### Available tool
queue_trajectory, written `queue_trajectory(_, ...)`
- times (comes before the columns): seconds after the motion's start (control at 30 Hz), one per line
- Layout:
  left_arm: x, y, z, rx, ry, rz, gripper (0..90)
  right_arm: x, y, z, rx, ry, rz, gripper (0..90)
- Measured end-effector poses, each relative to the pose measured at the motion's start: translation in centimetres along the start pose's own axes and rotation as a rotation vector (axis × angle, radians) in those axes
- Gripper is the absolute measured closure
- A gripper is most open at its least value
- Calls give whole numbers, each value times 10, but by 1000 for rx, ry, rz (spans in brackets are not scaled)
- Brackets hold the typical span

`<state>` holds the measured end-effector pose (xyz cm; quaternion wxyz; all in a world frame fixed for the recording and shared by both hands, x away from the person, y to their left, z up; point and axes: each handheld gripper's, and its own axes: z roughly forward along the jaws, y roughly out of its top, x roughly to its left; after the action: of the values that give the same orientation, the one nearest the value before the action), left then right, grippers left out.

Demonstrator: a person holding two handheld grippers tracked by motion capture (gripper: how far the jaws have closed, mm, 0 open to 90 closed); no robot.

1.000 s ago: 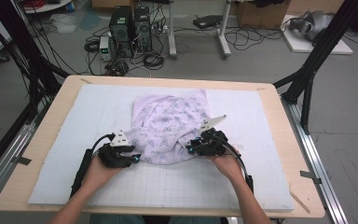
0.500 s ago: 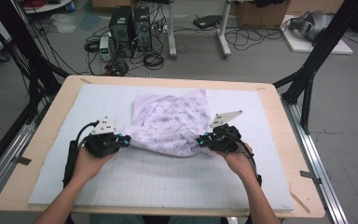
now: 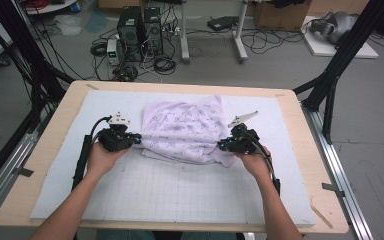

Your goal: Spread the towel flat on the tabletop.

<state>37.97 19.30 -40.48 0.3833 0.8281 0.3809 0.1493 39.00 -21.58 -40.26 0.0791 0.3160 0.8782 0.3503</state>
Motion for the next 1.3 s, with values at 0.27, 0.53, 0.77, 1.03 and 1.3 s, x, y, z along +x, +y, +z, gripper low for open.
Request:
queue_trajectory(0.27,-3,0,-28,-68,-22,1,619,15,3,-24,-108,40,-45,776)
queue_trajectory(0.53,-13,-11,-46,-77,-50,22,565,45,1,-39,-146,51,-151,745)
queue_trajectory(0.77,-28,-23,-16,8,-101,64,584,61,0,-15,-117,89,-202,562)
queue_trajectory(1.03,-27,-19,21,3,-54,1,630,60,9,33,-27,54,-206,605)
queue_trajectory(1.3,-32,-15,8,-28,-22,51,793,57,10,25,-50,80,-197,809)
